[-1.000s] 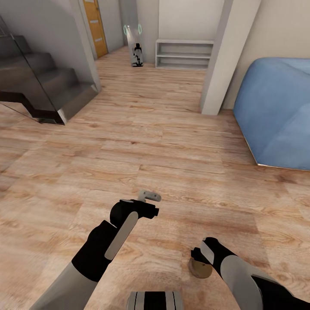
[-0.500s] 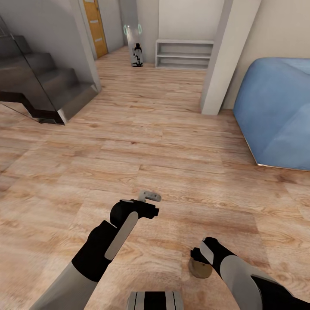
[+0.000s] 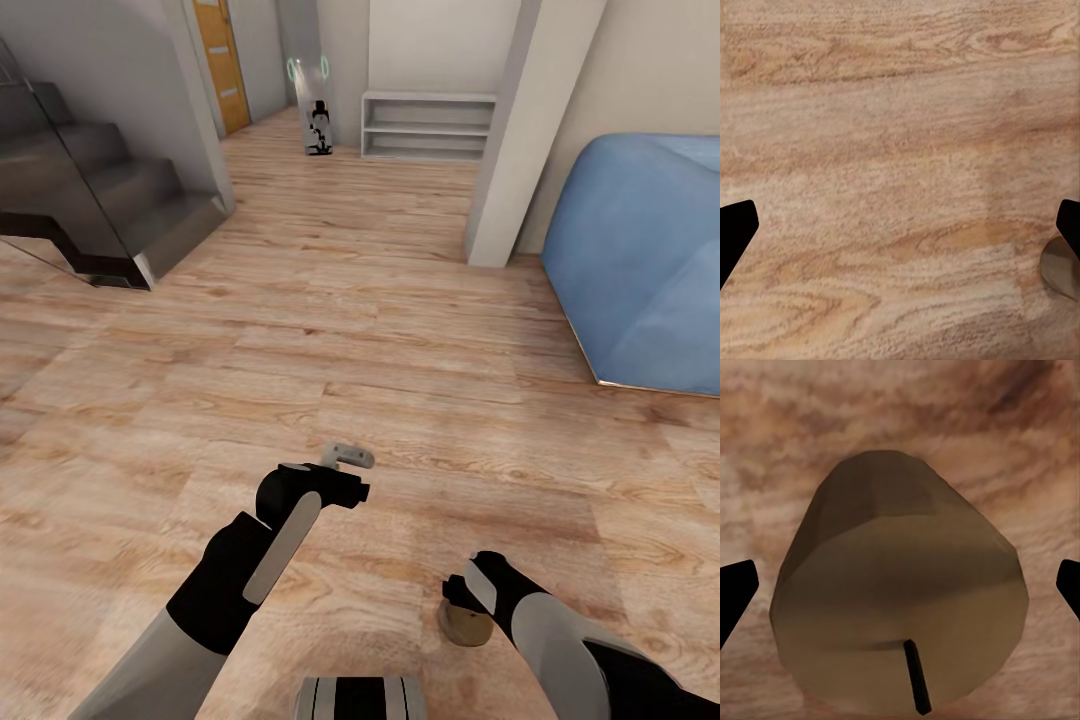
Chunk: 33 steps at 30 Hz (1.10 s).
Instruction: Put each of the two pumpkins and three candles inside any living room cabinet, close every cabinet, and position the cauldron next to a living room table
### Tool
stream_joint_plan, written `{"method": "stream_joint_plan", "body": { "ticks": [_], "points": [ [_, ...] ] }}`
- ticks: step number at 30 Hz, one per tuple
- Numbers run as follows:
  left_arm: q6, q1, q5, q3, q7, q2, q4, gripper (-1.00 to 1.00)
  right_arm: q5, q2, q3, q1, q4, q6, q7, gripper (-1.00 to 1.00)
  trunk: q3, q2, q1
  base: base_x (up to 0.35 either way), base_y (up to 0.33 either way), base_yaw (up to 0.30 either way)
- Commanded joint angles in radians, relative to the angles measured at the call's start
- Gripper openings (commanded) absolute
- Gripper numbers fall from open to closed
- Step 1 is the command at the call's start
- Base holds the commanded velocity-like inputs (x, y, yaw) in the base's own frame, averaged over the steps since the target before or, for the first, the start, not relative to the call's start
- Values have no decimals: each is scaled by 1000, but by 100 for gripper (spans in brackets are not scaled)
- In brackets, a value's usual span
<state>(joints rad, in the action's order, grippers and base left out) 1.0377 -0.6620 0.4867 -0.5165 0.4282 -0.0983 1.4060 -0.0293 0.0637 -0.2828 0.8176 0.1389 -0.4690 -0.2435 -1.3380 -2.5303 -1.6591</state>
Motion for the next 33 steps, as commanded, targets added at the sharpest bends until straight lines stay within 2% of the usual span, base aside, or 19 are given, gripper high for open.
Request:
{"method": "stream_joint_plan", "body": {
  "ticks": [1,4,8,23,26,33],
  "points": [
    [2,-1,10,-1,10,0,1,100,-3,1,-7,0,2,-5,-3,100,-1,0,0,0,0,0],
    [2,-1,10,-2,10,0,1,100,-3,1,-7,0,2,-5,-3,100,-1,0,0,0,0,0],
    [2,-1,10,-2,10,0,1,100,-3,1,-6,0,2,-5,-3,100,-16,-1,-2,0,0,0],
    [2,0,10,-2,10,0,1,100,-3,4,-6,0,2,-5,-3,100,-16,-1,-2,0,0,0],
    [2,-1,10,-2,10,0,1,100,-3,5,-6,0,2,-5,-3,100,-28,-2,-3,0,0,0],
    [2,-1,9,-3,10,0,1,100,-3,5,-6,0,2,-5,-3,100,-28,-2,-3,0,0,0]
  ]
}}
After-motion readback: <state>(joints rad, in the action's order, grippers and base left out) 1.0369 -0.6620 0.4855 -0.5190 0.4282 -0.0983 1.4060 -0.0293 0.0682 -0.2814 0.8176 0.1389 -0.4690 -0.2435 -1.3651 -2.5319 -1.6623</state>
